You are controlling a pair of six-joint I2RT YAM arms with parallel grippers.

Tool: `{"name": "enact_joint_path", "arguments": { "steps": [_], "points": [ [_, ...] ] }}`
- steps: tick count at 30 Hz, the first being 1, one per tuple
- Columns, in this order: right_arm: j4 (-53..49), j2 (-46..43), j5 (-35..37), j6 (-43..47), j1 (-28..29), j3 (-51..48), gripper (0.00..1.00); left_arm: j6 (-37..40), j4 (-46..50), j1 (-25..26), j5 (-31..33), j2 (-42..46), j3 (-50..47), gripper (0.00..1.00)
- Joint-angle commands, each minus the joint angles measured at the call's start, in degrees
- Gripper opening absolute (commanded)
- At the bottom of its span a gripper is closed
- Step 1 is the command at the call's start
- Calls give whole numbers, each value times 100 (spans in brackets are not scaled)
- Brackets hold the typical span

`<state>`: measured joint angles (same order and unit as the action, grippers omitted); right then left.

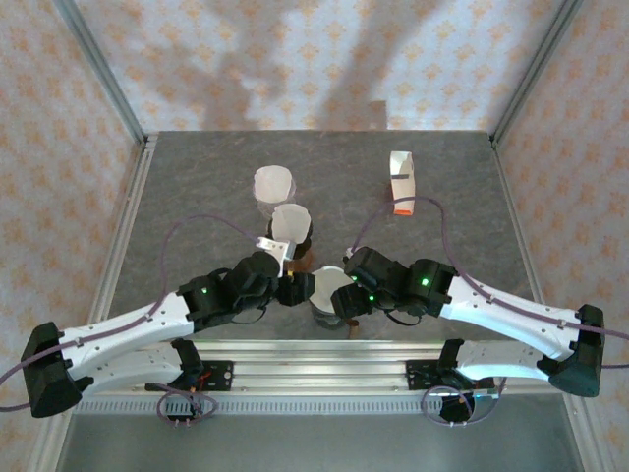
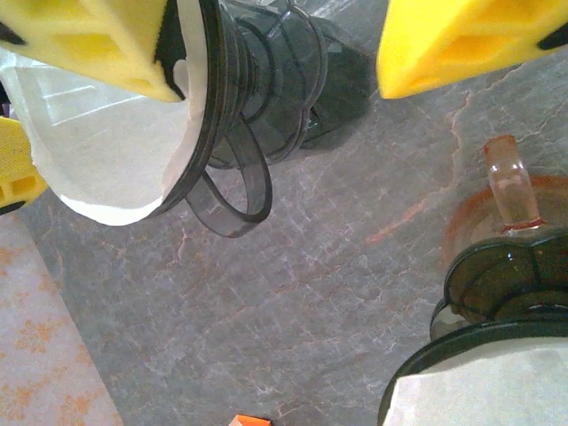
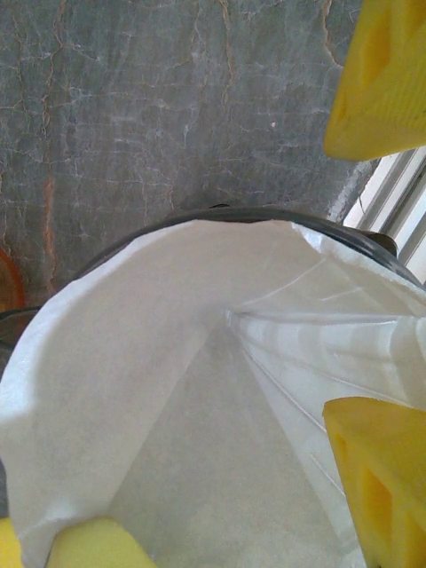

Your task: Place the coffee filter in the dripper

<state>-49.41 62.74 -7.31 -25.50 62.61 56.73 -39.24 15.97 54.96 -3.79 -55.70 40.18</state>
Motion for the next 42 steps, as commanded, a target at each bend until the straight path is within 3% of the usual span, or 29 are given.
{"name": "enact_joint_path", "arguments": {
  "steps": [1,5,10,23,31,42],
  "points": [
    [-60,-9,177,-40,33,31,71,10,-104,-39,-45,206,-1,68],
    [-57,-9,184,-41,37,22,71,73,-415,-46,-129,303,-62,71],
    [-69,-7,186,-37,36,16,71,162,-615,-54,-281,-103,28,68],
    [-82,-33,204,-49,35,-15,71,84,-594,-117,-164,-300,7,36],
    [-89,-34,197,-47,31,-22,71,66,-655,-116,-204,-354,6,24],
    [-74,-26,199,-43,28,-22,71,9,-660,-113,-206,-363,-33,22]
  ]
}}
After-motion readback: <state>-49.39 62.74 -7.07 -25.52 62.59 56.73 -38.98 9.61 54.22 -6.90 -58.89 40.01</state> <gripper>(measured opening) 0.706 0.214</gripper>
